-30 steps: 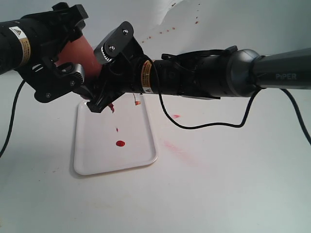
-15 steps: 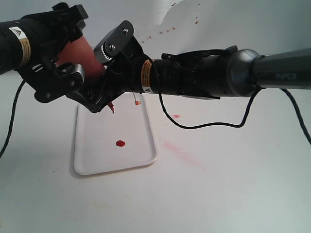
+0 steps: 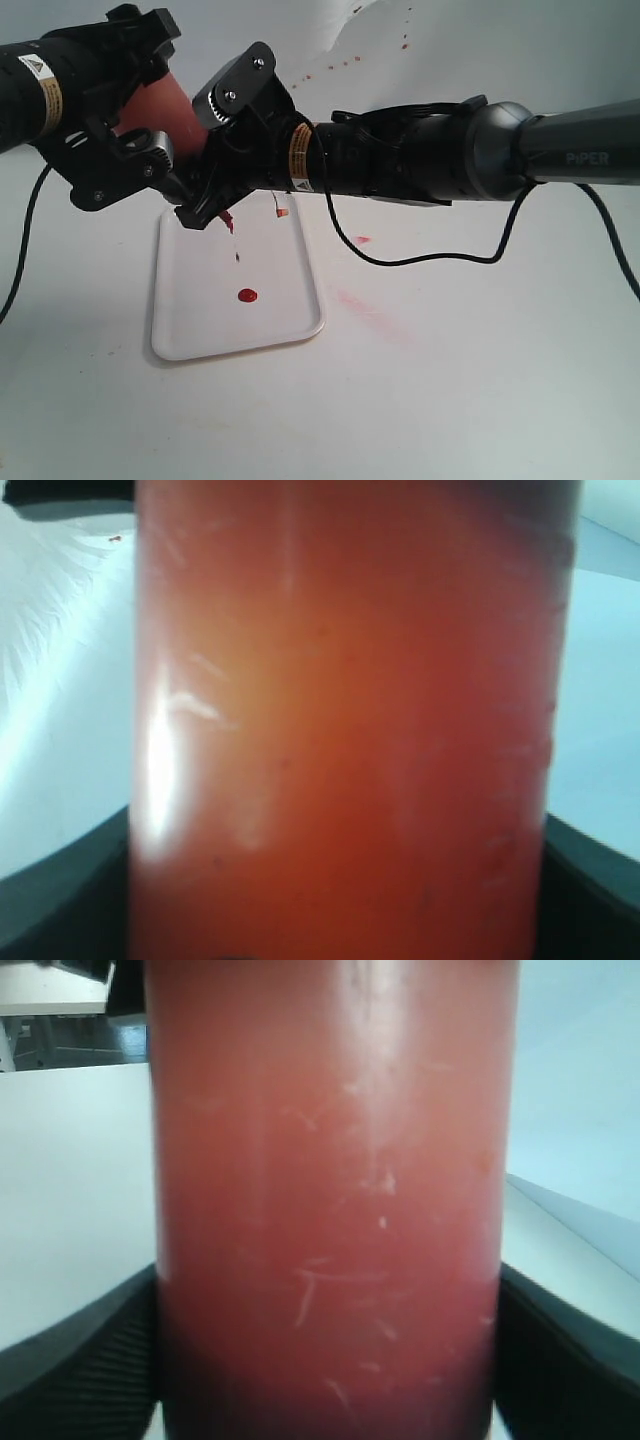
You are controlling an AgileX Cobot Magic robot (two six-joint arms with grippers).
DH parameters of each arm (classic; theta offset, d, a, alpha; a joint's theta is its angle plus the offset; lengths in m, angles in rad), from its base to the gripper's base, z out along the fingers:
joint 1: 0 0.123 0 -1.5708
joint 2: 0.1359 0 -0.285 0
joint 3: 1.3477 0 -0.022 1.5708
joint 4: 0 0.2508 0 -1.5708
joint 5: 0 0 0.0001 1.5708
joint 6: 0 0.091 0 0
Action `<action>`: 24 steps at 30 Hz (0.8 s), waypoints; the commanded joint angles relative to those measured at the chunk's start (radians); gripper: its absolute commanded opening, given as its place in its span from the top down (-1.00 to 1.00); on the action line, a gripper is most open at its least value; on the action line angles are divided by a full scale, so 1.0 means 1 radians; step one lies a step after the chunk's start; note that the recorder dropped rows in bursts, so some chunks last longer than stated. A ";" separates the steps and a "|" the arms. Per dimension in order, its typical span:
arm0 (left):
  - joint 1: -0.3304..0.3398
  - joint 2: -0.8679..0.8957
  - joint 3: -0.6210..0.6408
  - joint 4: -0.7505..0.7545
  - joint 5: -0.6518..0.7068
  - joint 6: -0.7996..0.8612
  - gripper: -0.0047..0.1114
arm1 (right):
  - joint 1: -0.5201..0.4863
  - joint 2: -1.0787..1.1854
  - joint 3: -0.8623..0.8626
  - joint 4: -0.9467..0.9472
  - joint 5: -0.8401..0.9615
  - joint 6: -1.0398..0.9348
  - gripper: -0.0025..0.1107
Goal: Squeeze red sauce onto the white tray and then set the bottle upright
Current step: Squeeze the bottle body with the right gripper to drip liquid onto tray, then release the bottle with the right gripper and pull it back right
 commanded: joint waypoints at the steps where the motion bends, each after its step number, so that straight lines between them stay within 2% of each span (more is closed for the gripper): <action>1: -0.005 -0.007 -0.013 0.001 0.019 -0.019 0.92 | 0.001 -0.005 -0.006 0.039 -0.004 0.005 -0.84; 2: -0.005 -0.007 -0.013 0.001 0.030 -0.019 0.92 | 0.001 -0.005 -0.006 0.034 -0.004 0.005 -0.90; 8: -0.005 -0.009 -0.013 -0.071 0.166 -0.019 0.92 | 0.001 -0.046 -0.006 -0.074 0.024 0.036 -0.90; 10: -0.005 -0.009 -0.013 -0.087 0.193 -0.019 0.92 | -0.001 -0.084 -0.002 -0.109 0.097 0.101 -0.90; 12: -0.005 -0.009 -0.013 -0.090 0.220 -0.063 0.92 | -0.001 -0.126 -0.001 -0.166 0.245 0.186 -0.90; 14: -0.005 -0.009 -0.013 -0.090 0.227 -0.137 0.92 | -0.003 -0.174 0.019 -0.291 0.360 0.289 -0.90; 18: -0.005 -0.009 -0.009 -0.090 0.255 -0.189 0.92 | -0.021 -0.239 0.088 -0.453 0.314 0.293 -0.90; 24: -0.005 -0.027 0.014 -0.092 0.288 -0.314 0.92 | -0.138 -0.338 0.207 -0.451 0.229 0.367 -0.90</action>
